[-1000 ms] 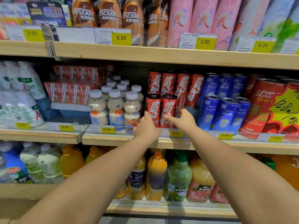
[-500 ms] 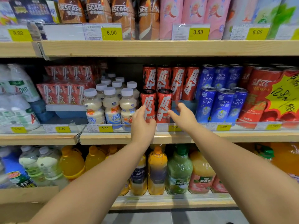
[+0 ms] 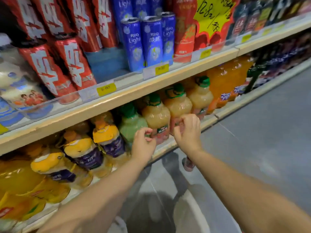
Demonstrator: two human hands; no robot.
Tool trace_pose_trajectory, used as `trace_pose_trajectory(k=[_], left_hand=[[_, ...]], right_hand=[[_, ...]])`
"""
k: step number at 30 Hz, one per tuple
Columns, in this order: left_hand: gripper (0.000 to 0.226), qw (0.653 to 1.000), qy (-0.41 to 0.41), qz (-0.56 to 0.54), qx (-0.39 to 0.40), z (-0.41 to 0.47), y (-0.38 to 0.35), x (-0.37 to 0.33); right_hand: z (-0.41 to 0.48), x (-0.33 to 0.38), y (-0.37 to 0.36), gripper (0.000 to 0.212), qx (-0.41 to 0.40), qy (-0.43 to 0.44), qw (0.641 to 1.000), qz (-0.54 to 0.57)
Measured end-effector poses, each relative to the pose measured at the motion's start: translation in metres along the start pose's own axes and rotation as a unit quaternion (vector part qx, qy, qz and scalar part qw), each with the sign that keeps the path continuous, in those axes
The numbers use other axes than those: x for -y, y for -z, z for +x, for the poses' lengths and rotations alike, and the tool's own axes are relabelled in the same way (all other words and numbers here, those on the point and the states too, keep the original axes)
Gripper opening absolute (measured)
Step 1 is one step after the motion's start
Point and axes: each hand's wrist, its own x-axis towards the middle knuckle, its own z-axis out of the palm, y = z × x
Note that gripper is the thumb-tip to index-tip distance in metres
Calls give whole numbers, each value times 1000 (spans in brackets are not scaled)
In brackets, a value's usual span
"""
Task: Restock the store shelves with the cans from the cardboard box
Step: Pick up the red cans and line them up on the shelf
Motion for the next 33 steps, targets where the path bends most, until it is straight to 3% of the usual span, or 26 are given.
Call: trace_pose_trajectory(k=[7, 12, 18, 22, 25, 30, 33], left_hand=[[30, 983, 36, -29, 176, -18, -88, 40], [57, 948, 23, 21, 315, -31, -144, 69], [84, 954, 119, 53, 271, -42, -189, 114], [111, 932, 237, 55, 270, -45, -211, 142], [120, 941, 230, 44, 245, -31, -233, 141], [105, 953, 126, -3, 276, -25, -253, 139], [69, 960, 76, -45, 265, -21, -257, 140]], right_hand=[[-77, -103, 37, 22, 69, -203, 974, -78], [-128, -144, 65, 36, 198, -302, 922, -142], [-186, -174, 82, 52, 221, -451, 848, -168], [-248, -180, 83, 47, 45, -528, 824, -202], [-292, -183, 80, 64, 40, -594, 780, -194], [-324, -179, 89, 85, 104, -594, 795, -75], [-325, -181, 95, 70, 128, -574, 806, -71]])
